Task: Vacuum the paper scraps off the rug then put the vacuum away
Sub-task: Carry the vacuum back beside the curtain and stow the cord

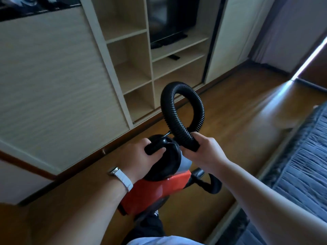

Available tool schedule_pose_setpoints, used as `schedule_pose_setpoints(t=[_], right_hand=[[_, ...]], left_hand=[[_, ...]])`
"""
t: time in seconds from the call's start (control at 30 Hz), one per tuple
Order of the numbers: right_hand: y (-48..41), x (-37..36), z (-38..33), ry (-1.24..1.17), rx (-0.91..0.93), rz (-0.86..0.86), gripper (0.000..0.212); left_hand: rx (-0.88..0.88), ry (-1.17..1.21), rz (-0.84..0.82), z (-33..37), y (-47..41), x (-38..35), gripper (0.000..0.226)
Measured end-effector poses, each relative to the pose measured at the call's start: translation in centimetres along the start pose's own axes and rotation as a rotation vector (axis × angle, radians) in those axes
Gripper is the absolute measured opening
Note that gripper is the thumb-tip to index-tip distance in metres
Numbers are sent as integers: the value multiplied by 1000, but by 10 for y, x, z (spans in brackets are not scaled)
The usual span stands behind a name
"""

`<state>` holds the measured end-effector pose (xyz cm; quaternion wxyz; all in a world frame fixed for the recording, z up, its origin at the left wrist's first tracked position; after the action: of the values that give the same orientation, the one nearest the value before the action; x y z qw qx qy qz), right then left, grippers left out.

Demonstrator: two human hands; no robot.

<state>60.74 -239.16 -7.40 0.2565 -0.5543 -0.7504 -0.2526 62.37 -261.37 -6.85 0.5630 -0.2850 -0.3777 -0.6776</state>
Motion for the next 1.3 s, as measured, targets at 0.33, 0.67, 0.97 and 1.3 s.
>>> schedule_pose_setpoints(t=[0.33,0.67,0.97,1.3], right_hand=[[-115,54,30,16,-260,205,17],[-180,102,66,-32,-342,379,19],[-257,157,123,-142,-316,412,14],[-347,259,191,-207,-276,446,18]], left_hand=[[-282,-98,-186,33,-197,25,44],[-463,-164,-237,81,-324,34,43],[-455,-180,-310,133,-425,3,43],[-467,-185,-291,226,-539,-9,40]])
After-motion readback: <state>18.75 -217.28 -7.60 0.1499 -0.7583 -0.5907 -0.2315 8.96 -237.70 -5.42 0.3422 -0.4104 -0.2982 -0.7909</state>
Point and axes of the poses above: each hand's wrist, its own y-axis away from the middle knuckle, its own x-axis out of the back of the hand, z = x × y, the point moved 7 cm from there along -y, towards the middle knuckle, and after that the axes turned 13 degrees about -z, right-handed, at the moved point
